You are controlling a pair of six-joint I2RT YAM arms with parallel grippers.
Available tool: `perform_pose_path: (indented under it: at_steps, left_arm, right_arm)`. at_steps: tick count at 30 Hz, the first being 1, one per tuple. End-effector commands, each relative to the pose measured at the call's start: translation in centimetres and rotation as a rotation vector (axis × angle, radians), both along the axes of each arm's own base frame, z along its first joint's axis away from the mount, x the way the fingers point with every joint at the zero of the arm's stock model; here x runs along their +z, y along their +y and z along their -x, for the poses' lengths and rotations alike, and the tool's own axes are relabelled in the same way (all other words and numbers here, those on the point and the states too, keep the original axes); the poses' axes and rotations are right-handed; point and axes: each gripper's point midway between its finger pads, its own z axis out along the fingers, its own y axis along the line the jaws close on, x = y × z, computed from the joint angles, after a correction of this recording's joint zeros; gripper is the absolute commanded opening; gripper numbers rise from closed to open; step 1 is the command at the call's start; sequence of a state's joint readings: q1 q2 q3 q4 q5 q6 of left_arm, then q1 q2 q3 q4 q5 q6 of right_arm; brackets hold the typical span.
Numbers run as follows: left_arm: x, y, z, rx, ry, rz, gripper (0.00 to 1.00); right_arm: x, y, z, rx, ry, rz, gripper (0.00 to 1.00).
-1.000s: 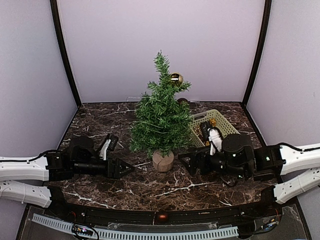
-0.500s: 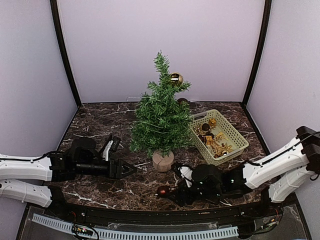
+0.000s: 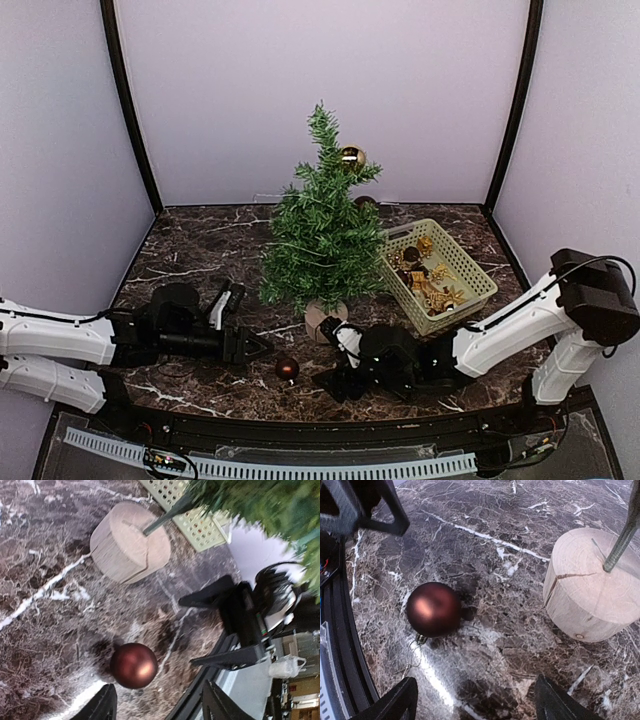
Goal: Decorate the small christmas tree
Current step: Pick up the ornament ball from the corner of the board.
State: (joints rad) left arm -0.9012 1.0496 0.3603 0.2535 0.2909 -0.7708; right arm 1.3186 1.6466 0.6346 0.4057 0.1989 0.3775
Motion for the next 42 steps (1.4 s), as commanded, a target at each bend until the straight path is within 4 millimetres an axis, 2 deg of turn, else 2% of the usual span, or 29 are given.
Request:
perform_pose_path:
  at_steps: [1, 5, 7, 11, 15, 16, 20, 24, 28, 33, 38, 42]
  left_arm:
    - [-2.0, -0.1, 0.6, -0.037, 0.028, -0.017, 0.59]
    - [-3.4, -0.5, 0.8, -0.062, 0.048, -0.031, 0.60]
    - [-3.2, -1.1, 0.6, -0.078, 0.042, -0.012, 0.64]
    - [-4.0, -2.0, 0.2, -0.093, 0.070, -0.050, 0.69]
    - [-5.4, -1.6, 0.8, -0.086, 0.104, -0.128, 0.71]
    - [-5.9, -0.8, 0.8, -0.065, 0.104, -0.178, 0.71]
    - [-6.2, 0.2, 2.2, -0.052, 0.100, -0.298, 0.72]
    - [-5.7, -0.6, 4.2, -0.111, 0.131, -0.294, 0.72]
    - [-6.0, -1.3, 6.2, -0.177, 0.165, -0.296, 0.75]
    - [-6.6, -2.0, 7.4, -0.219, 0.199, -0.309, 0.77]
    - [-6.3, -3.8, 8.1, -0.262, 0.203, -0.295, 0.78]
    - [-7.0, -3.9, 8.3, -0.264, 0.222, -0.332, 0.78]
  right_arm:
    - [2.6, 2.1, -1.9, -0.046, -0.044, -0.134, 0.82]
    - [2.7, 3.3, -1.9, -0.048, 0.005, -0.201, 0.82]
    - [2.6, 3.6, -1.8, -0.051, 0.029, -0.229, 0.82]
    - [2.4, 3.1, -1.6, -0.072, 0.063, -0.264, 0.82]
    - [2.5, 2.3, -1.5, -0.088, 0.074, -0.280, 0.82]
    - [2.6, 2.1, -1.5, -0.091, 0.073, -0.282, 0.82]
    - [2.9, 1.6, -1.5, -0.103, 0.069, -0.291, 0.83]
    - [2.7, 1.4, -1.4, -0.100, 0.071, -0.286, 0.84]
    - [2.3, 1.1, -1.4, -0.103, 0.074, -0.285, 0.84]
    - [2.4, 0.7, -1.5, -0.116, 0.073, -0.295, 0.84]
    - [2.2, 0.7, -1.5, -0.119, 0.073, -0.293, 0.84]
    - [1.9, 0.7, -1.4, -0.115, 0.077, -0.287, 0.83]
